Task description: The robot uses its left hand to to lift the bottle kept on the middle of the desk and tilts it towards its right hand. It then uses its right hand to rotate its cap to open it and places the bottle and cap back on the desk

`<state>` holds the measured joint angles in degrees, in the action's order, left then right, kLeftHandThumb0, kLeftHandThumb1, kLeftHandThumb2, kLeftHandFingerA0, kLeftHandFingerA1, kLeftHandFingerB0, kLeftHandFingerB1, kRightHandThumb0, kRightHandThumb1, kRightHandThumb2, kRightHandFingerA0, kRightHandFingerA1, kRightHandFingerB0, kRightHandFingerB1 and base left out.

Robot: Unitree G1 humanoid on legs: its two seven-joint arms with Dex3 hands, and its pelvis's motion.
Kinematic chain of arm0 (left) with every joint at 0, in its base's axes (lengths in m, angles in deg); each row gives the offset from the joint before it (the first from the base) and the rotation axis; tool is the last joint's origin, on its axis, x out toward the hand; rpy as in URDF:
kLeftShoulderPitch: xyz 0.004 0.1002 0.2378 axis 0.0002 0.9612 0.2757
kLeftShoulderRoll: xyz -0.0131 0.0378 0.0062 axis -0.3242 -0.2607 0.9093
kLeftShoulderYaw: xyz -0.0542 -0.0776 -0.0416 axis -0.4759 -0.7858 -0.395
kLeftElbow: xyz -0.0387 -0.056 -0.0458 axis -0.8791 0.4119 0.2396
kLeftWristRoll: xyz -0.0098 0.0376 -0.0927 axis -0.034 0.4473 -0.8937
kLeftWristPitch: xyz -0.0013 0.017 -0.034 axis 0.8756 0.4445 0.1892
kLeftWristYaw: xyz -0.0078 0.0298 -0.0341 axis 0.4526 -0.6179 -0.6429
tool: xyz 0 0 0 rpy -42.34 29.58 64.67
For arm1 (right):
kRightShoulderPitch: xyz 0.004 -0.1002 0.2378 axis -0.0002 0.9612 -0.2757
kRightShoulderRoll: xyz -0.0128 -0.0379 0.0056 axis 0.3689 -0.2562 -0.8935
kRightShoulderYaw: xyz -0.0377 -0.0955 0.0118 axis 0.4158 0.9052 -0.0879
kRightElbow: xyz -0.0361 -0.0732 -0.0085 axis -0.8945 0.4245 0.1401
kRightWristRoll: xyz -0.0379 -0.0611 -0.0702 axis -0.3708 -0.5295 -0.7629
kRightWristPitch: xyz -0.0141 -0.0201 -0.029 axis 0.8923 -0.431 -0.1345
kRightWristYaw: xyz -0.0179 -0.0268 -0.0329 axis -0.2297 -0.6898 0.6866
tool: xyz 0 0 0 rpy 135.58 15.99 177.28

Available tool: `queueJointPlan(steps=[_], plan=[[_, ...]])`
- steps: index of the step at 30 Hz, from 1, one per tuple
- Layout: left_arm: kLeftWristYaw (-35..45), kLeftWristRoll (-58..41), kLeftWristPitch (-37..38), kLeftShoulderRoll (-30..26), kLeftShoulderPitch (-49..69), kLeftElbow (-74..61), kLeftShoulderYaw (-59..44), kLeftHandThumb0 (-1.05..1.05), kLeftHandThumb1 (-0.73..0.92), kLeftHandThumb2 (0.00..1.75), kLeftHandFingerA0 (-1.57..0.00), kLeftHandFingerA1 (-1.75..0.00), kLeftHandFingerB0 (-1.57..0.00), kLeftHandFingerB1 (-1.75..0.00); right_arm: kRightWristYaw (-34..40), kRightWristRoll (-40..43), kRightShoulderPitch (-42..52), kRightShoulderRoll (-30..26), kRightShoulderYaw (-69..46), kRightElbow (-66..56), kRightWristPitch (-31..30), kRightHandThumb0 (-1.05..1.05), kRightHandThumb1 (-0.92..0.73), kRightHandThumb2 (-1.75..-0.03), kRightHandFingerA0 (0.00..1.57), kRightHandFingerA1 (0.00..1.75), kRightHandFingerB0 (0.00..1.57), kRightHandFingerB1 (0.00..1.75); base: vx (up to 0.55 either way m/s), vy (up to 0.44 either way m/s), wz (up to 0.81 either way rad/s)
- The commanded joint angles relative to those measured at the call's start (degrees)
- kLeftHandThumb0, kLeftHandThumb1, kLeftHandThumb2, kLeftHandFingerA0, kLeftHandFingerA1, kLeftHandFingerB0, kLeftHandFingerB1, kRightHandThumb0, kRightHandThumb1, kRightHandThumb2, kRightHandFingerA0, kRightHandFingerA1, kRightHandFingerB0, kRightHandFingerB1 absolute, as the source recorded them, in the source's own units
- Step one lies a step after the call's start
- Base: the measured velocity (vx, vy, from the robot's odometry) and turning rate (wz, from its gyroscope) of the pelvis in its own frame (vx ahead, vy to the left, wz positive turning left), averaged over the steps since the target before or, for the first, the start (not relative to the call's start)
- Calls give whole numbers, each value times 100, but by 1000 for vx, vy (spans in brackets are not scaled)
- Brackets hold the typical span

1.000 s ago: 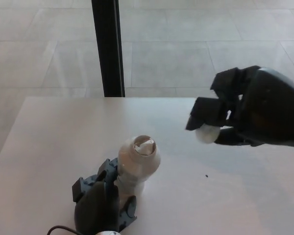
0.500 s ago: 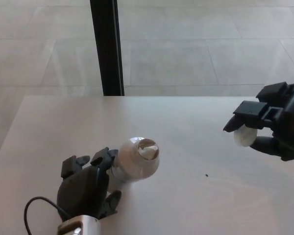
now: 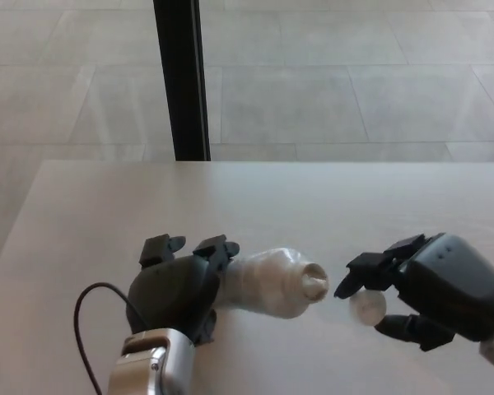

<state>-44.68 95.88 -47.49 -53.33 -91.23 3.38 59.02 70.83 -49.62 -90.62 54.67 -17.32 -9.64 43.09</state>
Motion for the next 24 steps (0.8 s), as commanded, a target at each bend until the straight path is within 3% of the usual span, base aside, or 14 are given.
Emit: queueJointPlan(steps=[1,5,6,11,13,14,16,17,18,20,21,22,23,24], plan=[[3199,1383,-1653,-514,-636,1061,1743,11,57,57,-73,-80,-50,-48,-1331,-689,43,593,723,1394,-2392,-31,-61,-57,86,100,80,66,0,0,0],[3307,1474,-1587,-496,-811,1069,1950,11,55,56,-76,-90,-52,-48,-1683,-647,11,749,792,1582,-2843,-32,-65,-61,77,113,55,55,0,0,0],[3295,1399,-1603,-532,-790,957,1922,9,54,55,-78,-90,-51,-47,-2013,-752,-88,798,909,1707,-3089,-41,-66,-59,57,101,35,43,0,0,0],[2752,611,-1824,-419,-460,726,1309,10,70,60,-61,-68,-40,-49,-1961,-908,-55,735,1023,1734,-3346,-51,-69,-60,20,67,27,43,0,0,0],[1695,-203,-1552,-111,329,393,141,13,81,63,-37,-55,-38,-52,-1903,-1011,27,634,1031,1607,-3516,-59,-53,-88,7,57,18,50,0,0,0],[1700,-227,-1630,-111,441,361,80,14,60,96,-42,-67,-33,-59,-1857,-1010,38,628,1016,1636,-3606,-65,-53,-91,0,47,14,50,0,0,0],[1719,-210,-1654,-101,485,351,31,14,60,96,-42,-67,-33,-59,-1836,-992,20,628,1033,1660,-3675,-65,-53,-91,0,47,14,50,0,0,0],[1639,-259,-1811,25,604,287,-127,13,82,65,-54,-73,-38,-53,-1893,-1007,-11,622,1048,1690,-3782,-67,-67,-65,1,29,18,40,0,0,0],[1569,-250,-1766,-15,784,199,-185,14,82,65,-54,-74,-40,-55,-2117,-954,-22,632,1016,1671,-3962,-75,-72,-61,0,0,12,35,0,0,0],[1610,-186,-1789,-37,821,204,-165,11,82,63,-48,-69,-28,-48,-2174,-889,14,606,996,1637,-3993,-86,-58,-81,0,0,4,29,0,0,0],[1636,-138,-1830,-65,847,225,-154,13,61,97,-46,-70,-20,-54,-2235,-797,67,564,942,1583,-3984,-80,-63,-76,0,0,7,30,0,0,0],[1634,-61,-1792,-137,863,258,-134,3,79,62,-53,-70,-39,-53,-2328,-727,108,534,901,1522,-4019,-98,-60,-94,0,22,0,19,0,0,0],[1670,43,-1699,-290,852,283,-60,-8,76,62,-55,-69,-44,-55,-2438,-694,124,526,880,1473,-4086,-103,-62,-95,0,21,8,14,0,0,0],[1674,12,-1677,-313,886,233,-151,-21,55,93,-50,-73,-32,-61,-2484,-631,134,519,852,1443,-4090,-105,-62,-95,0,21,5,11,0,0,0]])
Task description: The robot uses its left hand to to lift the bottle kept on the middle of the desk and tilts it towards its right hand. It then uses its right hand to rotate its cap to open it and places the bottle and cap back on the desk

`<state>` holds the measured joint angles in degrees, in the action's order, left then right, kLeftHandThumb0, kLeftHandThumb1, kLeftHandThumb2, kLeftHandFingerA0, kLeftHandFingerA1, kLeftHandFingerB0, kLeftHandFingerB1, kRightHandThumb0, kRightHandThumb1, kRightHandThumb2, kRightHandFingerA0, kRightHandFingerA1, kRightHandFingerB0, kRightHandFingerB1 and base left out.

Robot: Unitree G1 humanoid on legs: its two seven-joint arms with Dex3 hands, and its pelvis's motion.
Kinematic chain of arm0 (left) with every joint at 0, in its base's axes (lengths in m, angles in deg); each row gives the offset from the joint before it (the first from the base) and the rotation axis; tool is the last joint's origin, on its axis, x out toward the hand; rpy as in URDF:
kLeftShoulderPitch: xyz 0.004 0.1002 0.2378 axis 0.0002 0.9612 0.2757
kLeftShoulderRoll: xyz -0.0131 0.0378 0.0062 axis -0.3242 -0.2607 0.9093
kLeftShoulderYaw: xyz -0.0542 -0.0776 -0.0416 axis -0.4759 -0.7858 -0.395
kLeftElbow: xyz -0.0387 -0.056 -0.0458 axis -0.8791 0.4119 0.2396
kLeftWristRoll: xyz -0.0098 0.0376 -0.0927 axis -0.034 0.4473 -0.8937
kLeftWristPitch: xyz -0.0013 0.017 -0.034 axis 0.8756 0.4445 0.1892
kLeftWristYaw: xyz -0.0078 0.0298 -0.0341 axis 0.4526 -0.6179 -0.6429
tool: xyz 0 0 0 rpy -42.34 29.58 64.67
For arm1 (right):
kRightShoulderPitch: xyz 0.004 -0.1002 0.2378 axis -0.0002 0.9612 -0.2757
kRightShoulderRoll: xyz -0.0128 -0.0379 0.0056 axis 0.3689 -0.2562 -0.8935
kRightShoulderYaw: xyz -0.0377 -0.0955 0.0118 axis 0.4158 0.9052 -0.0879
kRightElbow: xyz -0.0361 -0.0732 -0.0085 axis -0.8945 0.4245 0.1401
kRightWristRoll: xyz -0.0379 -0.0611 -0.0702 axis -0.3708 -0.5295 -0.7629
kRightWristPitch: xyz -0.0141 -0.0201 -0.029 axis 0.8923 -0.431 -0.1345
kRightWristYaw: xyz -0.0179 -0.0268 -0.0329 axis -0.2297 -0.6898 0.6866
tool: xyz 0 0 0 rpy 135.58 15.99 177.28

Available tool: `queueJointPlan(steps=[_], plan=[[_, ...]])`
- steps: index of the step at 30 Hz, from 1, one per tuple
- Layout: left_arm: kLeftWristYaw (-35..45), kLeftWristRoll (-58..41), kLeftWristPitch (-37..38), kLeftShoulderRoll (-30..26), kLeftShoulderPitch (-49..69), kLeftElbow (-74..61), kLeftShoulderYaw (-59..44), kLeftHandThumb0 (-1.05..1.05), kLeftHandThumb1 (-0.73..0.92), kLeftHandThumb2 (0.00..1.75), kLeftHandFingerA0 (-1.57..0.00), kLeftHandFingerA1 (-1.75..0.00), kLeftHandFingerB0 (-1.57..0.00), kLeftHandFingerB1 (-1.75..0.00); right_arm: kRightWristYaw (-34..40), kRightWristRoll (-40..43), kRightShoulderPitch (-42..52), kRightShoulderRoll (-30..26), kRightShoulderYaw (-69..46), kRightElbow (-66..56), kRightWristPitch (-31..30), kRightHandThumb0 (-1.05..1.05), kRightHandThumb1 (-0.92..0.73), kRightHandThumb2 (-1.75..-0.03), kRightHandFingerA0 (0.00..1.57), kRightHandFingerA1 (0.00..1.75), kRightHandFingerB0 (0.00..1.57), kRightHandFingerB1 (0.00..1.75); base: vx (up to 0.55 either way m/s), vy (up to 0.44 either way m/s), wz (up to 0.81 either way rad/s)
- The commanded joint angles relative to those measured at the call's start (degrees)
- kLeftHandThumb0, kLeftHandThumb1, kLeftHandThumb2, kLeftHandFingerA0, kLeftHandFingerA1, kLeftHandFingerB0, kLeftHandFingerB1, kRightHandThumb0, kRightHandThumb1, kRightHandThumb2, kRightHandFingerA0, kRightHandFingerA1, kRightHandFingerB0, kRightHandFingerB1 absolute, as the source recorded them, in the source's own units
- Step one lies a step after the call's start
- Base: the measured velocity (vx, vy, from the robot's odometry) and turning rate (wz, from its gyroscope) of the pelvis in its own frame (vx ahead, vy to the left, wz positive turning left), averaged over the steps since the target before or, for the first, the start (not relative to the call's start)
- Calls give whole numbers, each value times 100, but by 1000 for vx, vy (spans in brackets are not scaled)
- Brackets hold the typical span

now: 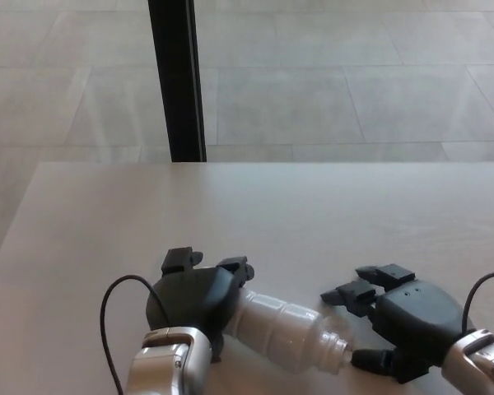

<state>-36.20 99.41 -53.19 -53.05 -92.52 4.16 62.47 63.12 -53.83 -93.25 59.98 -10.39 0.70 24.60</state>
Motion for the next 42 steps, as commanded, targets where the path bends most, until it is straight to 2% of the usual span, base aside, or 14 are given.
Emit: queueJointPlan(steps=[1,4,10,11,13,14,25,26,27,28,32,33,34,42], plan=[[823,-397,-1143,-308,1050,96,-612,-21,55,93,-50,-73,-32,-61,-1717,-154,412,-23,135,385,-2218,-105,-62,-95,0,21,5,11,0,0,0],[1238,-611,-1313,-388,987,-103,-895,-53,68,76,-3,-39,-6,-30,-1718,-94,423,-101,96,278,-2199,-105,-62,-98,0,28,0,10,0,0,0],[1600,-709,-1259,-672,1011,-440,-1276,-64,65,78,0,-1,-2,-5,-1683,186,562,-318,-132,-191,-2004,-105,-61,-98,0,28,0,11,0,0,0],[1602,-669,-1256,-699,1020,-457,-1281,-60,64,78,0,0,-1,-4,-1663,195,575,-332,-156,-247,-2017,-98,-57,-79,0,0,0,1,0,0,0],[1659,-635,-1288,-711,1054,-525,-1300,-64,65,79,0,0,0,0,-1642,285,631,-354,-227,-352,-2004,-105,-61,-99,0,27,0,11,0,0,0],[1670,-614,-1317,-710,1061,-548,-1307,-64,64,79,0,0,0,0,-1618,344,663,-360,-279,-417,-2005,-98,-59,-80,0,0,0,1,0,0,0],[1871,-541,-1093,-912,1077,-875,-1325,-70,68,61,0,0,0,0,-1525,696,965,-588,-727,-1009,-1899,-98,-63,-81,0,0,0,2,0,0,0],[1836,-556,-1062,-891,1113,-927,-1374,-66,67,60,0,0,0,0,-1471,725,1021,-630,-777,-1033,-1866,-98,-74,-63,0,0,0,1,0,0,0],[1761,-586,-984,-887,1166,-1003,-1487,-68,69,62,0,0,0,0,-1374,808,1101,-715,-887,-1035,-1781,-105,-63,-101,0,26,0,10,0,0,0],[1761,-594,-922,-932,1189,-1007,-1562,-86,50,82,0,-27,0,0,-1340,885,1141,-796,-978,-1009,-1707,-105,-64,-101,0,25,0,9,0,0,0],[1808,-611,-890,-949,1304,-1108,-1678,-80,46,77,0,-27,0,0,-1370,1007,1214,-912,-1131,-1041,-1769,-105,-64,-101,0,26,0,9,0,0,0],[1784,-616,-844,-949,1324,-1073,-1695,-66,67,60,0,0,0,0,-1342,1067,1240,-943,-1192,-1024,-1745,-105,-63,-101,0,25,0,9,0,0,0],[1784,-638,-816,-948,1354,-1080,-1721,-68,66,61,0,0,0,0,-1328,1112,1266,-978,-1242,-1020,-1739,-102,-58,-84,0,0,0,2,0,0,0],[2296,-1545,-807,-742,1300,-1413,-2512,-100,75,65,0,0,0,0,-1393,1432,1470,-1151,-1573,-1176,-1897,-104,-77,-64,0,0,0,0,0,0,0]])
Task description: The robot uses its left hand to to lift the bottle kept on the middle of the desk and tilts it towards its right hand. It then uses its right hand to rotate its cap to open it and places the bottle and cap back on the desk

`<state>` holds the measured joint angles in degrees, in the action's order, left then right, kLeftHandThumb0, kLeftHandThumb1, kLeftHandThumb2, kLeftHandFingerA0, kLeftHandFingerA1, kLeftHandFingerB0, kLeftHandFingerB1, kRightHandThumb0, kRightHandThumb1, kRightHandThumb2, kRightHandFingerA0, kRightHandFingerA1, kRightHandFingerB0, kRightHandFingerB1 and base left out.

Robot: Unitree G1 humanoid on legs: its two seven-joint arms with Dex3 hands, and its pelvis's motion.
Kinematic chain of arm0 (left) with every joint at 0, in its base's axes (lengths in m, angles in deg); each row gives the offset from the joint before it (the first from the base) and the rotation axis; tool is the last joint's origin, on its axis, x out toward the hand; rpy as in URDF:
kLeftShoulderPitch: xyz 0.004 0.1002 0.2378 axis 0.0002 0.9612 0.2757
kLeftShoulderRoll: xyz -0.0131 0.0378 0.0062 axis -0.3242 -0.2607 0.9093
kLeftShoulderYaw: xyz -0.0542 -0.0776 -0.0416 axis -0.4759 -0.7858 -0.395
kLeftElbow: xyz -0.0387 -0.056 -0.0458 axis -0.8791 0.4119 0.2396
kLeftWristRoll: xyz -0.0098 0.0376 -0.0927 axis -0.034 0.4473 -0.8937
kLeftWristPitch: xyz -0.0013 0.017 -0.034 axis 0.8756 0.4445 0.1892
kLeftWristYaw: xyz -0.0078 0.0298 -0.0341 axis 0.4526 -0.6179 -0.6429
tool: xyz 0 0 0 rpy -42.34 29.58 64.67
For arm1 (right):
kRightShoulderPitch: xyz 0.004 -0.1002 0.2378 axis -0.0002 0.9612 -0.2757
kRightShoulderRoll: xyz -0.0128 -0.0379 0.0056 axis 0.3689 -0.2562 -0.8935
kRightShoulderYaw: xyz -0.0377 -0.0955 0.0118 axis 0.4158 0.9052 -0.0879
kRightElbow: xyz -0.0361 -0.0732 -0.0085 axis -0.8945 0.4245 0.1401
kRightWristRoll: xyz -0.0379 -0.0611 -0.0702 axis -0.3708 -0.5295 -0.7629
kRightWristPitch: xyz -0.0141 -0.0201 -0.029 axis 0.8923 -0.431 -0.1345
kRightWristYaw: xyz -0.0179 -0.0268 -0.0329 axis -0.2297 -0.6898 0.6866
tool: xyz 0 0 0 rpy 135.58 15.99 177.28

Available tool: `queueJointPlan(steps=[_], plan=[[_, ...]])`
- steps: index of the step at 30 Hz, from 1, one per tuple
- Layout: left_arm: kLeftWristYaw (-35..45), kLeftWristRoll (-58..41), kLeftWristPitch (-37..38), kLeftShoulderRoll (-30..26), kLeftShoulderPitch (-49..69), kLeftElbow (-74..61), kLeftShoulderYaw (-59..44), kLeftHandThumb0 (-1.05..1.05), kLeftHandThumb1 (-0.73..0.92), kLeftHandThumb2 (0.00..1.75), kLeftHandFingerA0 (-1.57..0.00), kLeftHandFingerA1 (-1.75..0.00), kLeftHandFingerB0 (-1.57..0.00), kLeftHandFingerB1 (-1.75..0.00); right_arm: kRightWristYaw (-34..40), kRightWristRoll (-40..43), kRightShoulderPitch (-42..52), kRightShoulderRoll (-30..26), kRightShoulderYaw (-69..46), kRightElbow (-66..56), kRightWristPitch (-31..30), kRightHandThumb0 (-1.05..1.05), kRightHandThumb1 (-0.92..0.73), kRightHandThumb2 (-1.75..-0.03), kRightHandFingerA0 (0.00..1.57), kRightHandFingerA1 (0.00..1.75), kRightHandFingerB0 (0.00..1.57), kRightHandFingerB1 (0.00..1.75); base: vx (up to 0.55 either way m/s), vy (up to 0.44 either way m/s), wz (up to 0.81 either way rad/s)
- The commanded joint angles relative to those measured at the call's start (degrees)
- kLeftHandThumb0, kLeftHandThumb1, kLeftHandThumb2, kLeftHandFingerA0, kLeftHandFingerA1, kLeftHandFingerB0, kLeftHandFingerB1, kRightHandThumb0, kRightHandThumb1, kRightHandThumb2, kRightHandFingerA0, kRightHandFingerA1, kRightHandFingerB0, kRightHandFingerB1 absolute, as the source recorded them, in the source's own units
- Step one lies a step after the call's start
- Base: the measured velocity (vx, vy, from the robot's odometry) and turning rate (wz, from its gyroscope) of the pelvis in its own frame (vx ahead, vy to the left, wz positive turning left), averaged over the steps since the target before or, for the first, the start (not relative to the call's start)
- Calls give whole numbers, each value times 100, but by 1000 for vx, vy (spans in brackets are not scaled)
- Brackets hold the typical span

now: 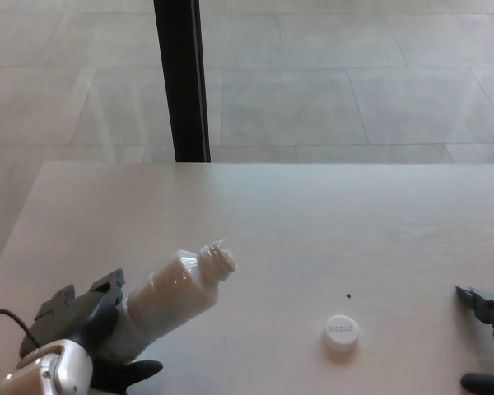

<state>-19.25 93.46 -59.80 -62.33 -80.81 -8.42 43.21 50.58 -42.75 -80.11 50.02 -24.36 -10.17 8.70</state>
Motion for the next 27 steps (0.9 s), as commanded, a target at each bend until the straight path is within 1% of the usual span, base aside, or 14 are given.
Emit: queueJointPlan(steps=[1,4,5,10,11,13,14,15,16,17,18,24,25,27], plan=[[681,-1131,-247,286,83,-250,-813,-103,80,64,0,0,0,0,-142,353,186,-163,-211,-128,-325,-105,-77,-63,0,0,0,0,0,0,0],[783,-1064,-303,187,-156,-231,-880,-105,92,70,0,0,0,0,-54,408,245,-143,-278,-160,-322,-105,-78,-64,0,0,0,0,0,0,0],[803,-1041,-469,177,-362,-267,-974,-103,91,102,0,0,0,0,-18,414,238,-141,-290,-141,-316,-105,-79,-65,0,0,0,0,0,0,0],[423,-537,-290,-81,-898,4,-806,-98,92,104,0,0,0,0,70,481,354,-156,-365,-213,-307,-103,-66,-87,0,0,0,1,0,0,1],[237,-520,-275,-28,-922,1,-853,-95,92,131,0,-35,0,-14,69,487,368,-165,-372,-236,-311,-104,-67,-87,0,0,0,2,0,0,0],[-531,-840,-89,602,-842,-147,-1476,-82,92,79,0,0,-11,-31,97,588,382,-158,-436,-216,-249,-102,-61,-87,0,0,0,0,0,0,0],[-651,-971,-34,769,-844,-156,-1661,-82,92,79,0,0,-11,-31,113,602,372,-160,-446,-202,-232,-102,-61,-87,0,0,0,0,0,0,0],[-497,-1527,248,987,-827,-251,-2151,-98,88,116,0,-27,0,-5,100,633,370,-158,-467,-188,-232,-105,-78,-64,0,0,0,4,0,0,0],[-411,-1816,404,1112,-839,-277,-2449,-76,92,92,0,0,0,0,102,659,366,-150,-478,-165,-227,-105,-77,-64,0,0,0,5,0,0,0],[-341,-1918,459,1114,-885,-234,-2605,-95,91,121,0,-24,0,-9,130,675,365,-138,-481,-130,-199,-105,-77,-64,0,0,0,8,0,0,0],[-217,-1934,491,1000,-940,-160,-2696,-97,92,122,0,-20,0,-6,156,685,383,-139,-484,-129,-171,-102,-60,-86,0,0,0,0,0,0,0],[441,-2725,-68,891,-897,-375,-3841,-104,92,124,0,-18,0,-6,-54,1109,647,-228,-905,-507,-200,-105,-58,-90,0,0,0,5,0,0,0],[598,-2971,160,829,-733,-413,-4120,-100,92,125,0,-23,0,-8,-74,1261,715,-268,-1080,-566,-153,-105,-63,-105,0,21,0,6,0,0,0],[835,-3485,282,720,-177,-572,-5114,-105,88,125,0,-27,0,-3,-303,2061,965,-420,-1953,-813,-72,-103,-61,-91,0,0,0,5,0,0,0]])
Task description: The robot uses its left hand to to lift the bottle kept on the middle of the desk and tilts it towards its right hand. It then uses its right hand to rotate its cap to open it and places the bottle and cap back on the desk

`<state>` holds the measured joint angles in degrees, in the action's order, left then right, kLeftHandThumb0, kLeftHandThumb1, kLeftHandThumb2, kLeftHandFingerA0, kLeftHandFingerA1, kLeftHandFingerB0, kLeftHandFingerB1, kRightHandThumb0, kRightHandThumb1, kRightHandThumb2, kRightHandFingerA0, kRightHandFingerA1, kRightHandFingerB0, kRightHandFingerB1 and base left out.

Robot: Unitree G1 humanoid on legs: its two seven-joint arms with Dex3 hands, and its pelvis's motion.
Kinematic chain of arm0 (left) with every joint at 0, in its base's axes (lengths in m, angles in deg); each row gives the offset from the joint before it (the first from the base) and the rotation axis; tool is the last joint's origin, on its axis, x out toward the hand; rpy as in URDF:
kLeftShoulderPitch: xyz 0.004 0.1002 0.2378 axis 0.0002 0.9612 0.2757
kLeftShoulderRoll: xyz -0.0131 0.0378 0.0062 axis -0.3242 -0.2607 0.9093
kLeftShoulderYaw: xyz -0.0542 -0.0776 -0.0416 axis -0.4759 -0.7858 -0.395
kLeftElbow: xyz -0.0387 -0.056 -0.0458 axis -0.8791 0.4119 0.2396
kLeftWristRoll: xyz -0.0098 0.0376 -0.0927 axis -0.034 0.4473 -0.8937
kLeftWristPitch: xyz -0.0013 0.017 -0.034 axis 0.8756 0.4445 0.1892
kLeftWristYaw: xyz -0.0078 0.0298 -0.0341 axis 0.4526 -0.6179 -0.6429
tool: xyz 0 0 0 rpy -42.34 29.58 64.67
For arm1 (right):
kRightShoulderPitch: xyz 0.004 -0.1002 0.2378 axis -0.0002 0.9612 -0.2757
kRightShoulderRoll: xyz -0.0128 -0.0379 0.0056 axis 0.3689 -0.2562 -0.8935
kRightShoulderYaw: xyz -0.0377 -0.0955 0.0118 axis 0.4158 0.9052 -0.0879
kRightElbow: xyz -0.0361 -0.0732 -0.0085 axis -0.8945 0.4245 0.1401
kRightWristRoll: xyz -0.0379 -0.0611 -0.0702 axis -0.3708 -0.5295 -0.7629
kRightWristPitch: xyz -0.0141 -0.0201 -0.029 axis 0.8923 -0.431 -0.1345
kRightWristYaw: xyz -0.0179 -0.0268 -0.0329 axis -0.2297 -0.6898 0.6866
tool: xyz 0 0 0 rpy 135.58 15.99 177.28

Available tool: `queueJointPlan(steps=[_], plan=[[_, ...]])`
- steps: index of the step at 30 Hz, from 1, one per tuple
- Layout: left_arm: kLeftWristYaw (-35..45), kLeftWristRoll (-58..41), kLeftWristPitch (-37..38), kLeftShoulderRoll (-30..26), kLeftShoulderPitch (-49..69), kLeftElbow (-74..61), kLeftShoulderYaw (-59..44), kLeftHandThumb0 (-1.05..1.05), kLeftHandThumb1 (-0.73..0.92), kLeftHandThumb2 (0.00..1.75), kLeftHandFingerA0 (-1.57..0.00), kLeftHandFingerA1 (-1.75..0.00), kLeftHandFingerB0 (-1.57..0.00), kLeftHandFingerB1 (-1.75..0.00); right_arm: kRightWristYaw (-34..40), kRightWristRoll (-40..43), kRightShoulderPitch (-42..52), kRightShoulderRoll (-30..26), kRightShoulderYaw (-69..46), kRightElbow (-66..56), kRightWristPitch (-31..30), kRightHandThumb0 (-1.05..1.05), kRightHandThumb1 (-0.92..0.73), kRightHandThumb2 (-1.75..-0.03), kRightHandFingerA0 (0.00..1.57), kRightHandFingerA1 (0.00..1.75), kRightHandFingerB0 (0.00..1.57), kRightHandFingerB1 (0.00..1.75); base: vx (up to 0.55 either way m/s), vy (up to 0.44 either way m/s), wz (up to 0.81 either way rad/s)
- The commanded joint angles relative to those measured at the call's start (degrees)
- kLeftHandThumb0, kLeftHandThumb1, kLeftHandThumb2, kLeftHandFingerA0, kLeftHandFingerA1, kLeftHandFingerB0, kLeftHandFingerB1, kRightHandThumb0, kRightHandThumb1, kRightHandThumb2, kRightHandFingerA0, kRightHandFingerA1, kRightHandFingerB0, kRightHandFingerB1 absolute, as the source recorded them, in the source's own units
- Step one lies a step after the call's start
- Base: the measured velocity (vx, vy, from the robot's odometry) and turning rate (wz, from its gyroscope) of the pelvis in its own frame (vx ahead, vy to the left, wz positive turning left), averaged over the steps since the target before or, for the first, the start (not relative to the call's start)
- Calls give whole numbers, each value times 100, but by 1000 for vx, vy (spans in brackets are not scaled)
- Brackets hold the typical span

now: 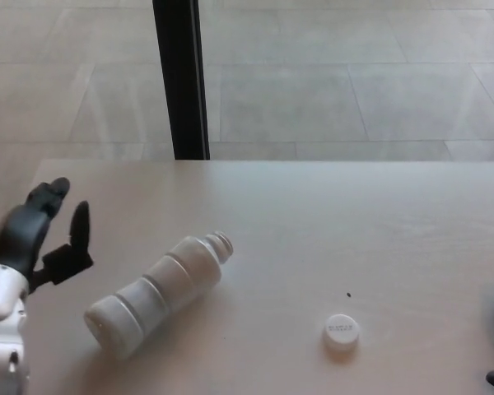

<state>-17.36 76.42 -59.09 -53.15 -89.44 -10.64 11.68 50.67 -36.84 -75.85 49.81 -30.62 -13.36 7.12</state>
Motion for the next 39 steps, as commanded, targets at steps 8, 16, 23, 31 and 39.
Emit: queueJointPlan(steps=[8,16,23,31,39], plan=[[1085,-2953,54,-553,1802,608,-4718,-105,92,63,0,-15,0,-13,-1069,3373,827,-979,-4205,-478,-223,-105,-62,-103,0,39,6,39,0,0,0],[650,-3557,743,-505,2786,2292,-6443,-105,92,63,0,-15,0,-22,-740,4047,1222,-1643,-6464,903,68,-98,-60,-72,0,0,9,48,0,0,0],[-777,-4292,2182,-1140,2977,5540,-7717,-105,78,124,0,-44,0,-33,0,4802,1803,-1056,-7699,2003,-48,-96,-60,-100,0,41,7,51,0,0,0],[-1403,-4048,2067,-519,3166,5301,-7882,-90,90,76,0,-56,0,-19,451,5565,1484,-396,-8223,3716,-77,-89,-70,-66,0,81,0,72,0,0,0],[-408,-2695,2659,-88,4328,5859,-6137,-77,91,73,0,-56,0,-27,836,5146,1833,1499,-7841,1774,-1120,-78,-55,-94,5,78,2,69,0,0,0]])
